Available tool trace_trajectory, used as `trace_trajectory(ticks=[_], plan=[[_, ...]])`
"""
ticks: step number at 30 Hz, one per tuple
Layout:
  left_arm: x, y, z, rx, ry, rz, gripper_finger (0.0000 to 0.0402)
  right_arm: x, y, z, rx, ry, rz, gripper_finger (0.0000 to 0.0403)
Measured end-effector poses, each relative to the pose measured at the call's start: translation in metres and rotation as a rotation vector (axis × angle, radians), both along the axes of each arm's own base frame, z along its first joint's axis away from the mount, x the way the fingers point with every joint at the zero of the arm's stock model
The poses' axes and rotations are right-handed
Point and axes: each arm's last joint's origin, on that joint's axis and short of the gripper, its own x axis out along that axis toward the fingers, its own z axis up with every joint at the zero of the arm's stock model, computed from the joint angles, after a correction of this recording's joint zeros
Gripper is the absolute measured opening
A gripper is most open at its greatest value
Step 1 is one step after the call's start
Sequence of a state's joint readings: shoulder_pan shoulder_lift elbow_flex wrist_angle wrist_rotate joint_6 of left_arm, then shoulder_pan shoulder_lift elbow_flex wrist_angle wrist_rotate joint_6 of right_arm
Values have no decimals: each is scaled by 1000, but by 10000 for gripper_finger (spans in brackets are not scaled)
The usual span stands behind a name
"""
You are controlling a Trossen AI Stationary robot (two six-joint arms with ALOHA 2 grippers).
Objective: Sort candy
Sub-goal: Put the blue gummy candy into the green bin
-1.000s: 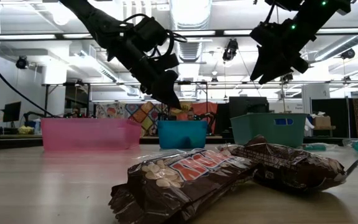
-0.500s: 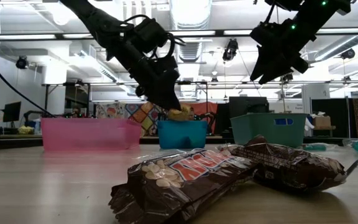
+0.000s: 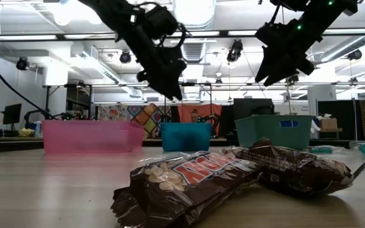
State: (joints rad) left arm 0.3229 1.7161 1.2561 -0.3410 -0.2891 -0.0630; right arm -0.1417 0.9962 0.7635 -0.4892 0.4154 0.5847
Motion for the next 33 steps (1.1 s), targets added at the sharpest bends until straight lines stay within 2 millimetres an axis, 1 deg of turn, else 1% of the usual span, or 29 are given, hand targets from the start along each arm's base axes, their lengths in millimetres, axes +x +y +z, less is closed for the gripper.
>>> trace_trajectory(ticks=[4,9,12,15,21,24,27,33], plan=[[2,-14,10,-1,-8,-96,220,1,2,-1,69,-22,21,171],[-4,-36,12,10,-10,-159,220,2,6,-2,183,-41,100,171],[-12,-53,14,4,-34,-213,220,3,13,-2,222,-44,164,171],[-22,-69,18,-12,-107,-281,220,4,22,-1,263,-52,212,171],[-48,-97,28,-27,-232,-342,220,3,43,-5,423,-37,267,171],[-62,-108,32,-44,-276,-364,220,-1,52,-10,509,28,249,171],[-74,-117,37,-54,-314,-383,220,-6,61,-20,595,140,197,171],[-90,-122,43,-75,-365,-379,220,-20,74,-43,714,448,22,171]])
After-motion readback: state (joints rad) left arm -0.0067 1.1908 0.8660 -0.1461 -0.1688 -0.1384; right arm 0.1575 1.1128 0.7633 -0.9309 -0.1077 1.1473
